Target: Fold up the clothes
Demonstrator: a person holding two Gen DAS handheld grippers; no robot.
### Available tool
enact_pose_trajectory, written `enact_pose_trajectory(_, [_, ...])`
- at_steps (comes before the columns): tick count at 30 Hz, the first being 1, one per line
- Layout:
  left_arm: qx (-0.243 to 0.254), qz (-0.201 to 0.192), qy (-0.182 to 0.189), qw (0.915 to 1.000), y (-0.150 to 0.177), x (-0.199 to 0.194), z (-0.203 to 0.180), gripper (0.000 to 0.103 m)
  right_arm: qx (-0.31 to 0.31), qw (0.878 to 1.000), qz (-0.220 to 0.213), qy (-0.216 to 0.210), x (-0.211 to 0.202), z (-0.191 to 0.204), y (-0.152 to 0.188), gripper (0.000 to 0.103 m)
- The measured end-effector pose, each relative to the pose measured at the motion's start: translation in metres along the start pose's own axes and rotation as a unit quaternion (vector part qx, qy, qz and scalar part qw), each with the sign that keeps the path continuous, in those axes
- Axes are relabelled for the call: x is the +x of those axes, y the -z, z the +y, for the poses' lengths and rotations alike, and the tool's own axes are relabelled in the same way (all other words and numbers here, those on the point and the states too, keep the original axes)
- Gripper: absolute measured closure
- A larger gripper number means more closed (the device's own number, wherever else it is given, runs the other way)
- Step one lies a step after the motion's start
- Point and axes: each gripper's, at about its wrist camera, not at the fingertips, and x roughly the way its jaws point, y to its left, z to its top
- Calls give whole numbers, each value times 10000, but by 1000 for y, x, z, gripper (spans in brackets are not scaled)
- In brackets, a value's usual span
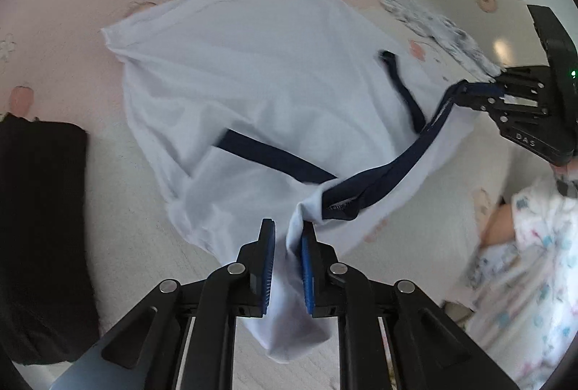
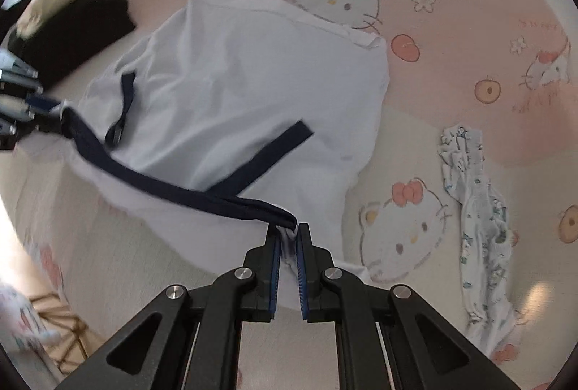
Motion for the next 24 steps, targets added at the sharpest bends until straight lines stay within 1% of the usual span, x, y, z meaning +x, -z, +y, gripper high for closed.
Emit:
enact_pose_trajectory(2, [-131, 5, -92, 9999, -1, 8, 8, 91, 240, 9997, 100, -18, 16, -8, -6, 95])
enact_pose_trajectory(3, [-299, 21, -15, 9995, -3, 15, 11, 91, 367, 9991, 188, -21, 28, -12, -10, 95])
enact_pose_trajectory(4, [-500, 81, 129, 9986, -3, 21, 16, 91, 394, 9988, 305, 7, 36, -12, -14, 95])
enact_pose_trajectory(5, [-643, 110, 180, 9977, -1, 24, 20, 91, 382, 9985, 380, 46, 42, -11, -18, 95])
enact_pose_trajectory(7, [-795, 162, 241, 9964, -1, 29, 28, 91, 348, 9982, 478, 87, 52, -8, -23, 95])
enact_pose_trajectory(9, [-943, 272, 298, 9947, 0, 36, 34, 91, 289, 9978, 599, 9, 62, -6, -23, 95])
enact_pose_trajectory(11, [-915, 399, 301, 9945, 1, 43, 33, 91, 387, 9968, 692, -138, 69, -10, -19, 95])
enact_pose_trajectory(14, [-608, 485, 144, 9969, 3, 47, 26, 91, 857, 9923, 812, -368, 71, -21, -20, 95])
enact_pose_trajectory(15, [-545, 517, 97, 9971, 4, 46, 24, 91, 919, 9915, 829, -389, 71, -22, -20, 95])
enact_pose_trajectory(19, [-116, 629, -208, 9977, 5, 47, 11, 89, 1002, 9909, 844, -316, 71, -21, -21, 95])
enact_pose_trajectory(21, [57, 648, -291, 9975, 7, 50, 6, 89, 1101, 9897, 878, -264, 71, -21, -22, 95])
enact_pose_trajectory(24, [77, 662, -265, 9974, 12, 51, 7, 88, 1361, 9852, 994, -302, 73, -25, -24, 95])
